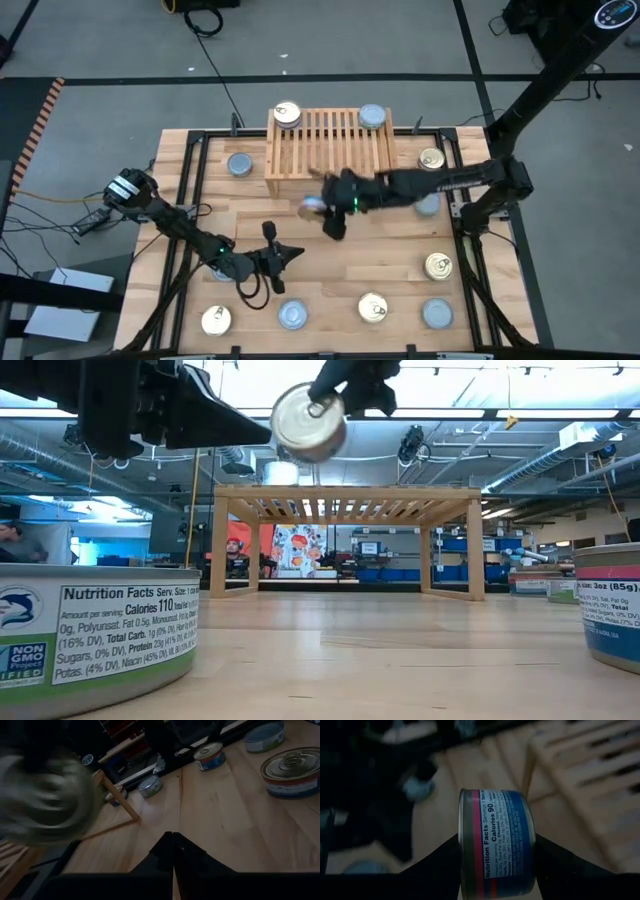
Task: Stack canned seafood by type on shelf
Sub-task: Stack the blue pink tuna can on top of the blue pink tuna can on the shelf
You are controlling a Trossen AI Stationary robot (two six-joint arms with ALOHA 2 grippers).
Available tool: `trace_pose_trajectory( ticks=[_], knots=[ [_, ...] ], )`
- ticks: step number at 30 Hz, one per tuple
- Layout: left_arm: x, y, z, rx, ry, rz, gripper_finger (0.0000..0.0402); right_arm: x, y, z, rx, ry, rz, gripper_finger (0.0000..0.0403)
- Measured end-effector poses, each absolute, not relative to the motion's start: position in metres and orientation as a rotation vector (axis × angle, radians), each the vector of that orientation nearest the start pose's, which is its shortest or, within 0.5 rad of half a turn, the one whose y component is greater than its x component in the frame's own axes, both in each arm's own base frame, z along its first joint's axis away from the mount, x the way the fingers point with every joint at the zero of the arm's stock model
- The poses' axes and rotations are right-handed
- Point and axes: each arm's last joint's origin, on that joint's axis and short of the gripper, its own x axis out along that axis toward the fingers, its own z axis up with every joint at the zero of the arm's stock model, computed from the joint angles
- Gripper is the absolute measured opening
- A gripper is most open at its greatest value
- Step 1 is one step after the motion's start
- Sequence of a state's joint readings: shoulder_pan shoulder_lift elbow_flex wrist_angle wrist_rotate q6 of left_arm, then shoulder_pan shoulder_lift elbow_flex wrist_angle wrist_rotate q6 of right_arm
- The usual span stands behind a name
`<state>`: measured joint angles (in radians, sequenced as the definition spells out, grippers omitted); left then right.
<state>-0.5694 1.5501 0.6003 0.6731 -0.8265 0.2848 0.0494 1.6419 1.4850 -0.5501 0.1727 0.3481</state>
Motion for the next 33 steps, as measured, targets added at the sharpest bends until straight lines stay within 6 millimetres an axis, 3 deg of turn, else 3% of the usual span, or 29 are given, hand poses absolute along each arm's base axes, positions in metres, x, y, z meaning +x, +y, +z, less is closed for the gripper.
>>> trace_pose_trajectory(
  ticks=[5, 13, 19, 24, 33],
  knots=[
    [0.255, -0.138, 0.178, 0.463, 0.258, 0.224, 0.0010, 0.367, -0.036, 0.351, 0.317, 0.584, -0.256, 0.0202],
    [0.255, -0.138, 0.178, 0.460, 0.257, 0.224, 0.0010, 0.359, -0.117, 0.372, 0.491, 0.365, -0.239, 0.0202],
    [0.256, -0.137, 0.178, 0.460, 0.258, 0.228, 0.0010, 0.345, -0.163, 0.383, 0.597, 0.206, -0.286, 0.0202],
    [0.258, -0.133, 0.178, 0.455, 0.261, 0.231, 0.0010, 0.339, -0.178, 0.390, 0.625, 0.125, -0.286, 0.0202],
    [0.261, -0.129, 0.178, 0.432, 0.261, 0.223, 0.0010, 0.344, -0.171, 0.393, 0.580, 0.113, -0.255, 0.0202]
  ],
)
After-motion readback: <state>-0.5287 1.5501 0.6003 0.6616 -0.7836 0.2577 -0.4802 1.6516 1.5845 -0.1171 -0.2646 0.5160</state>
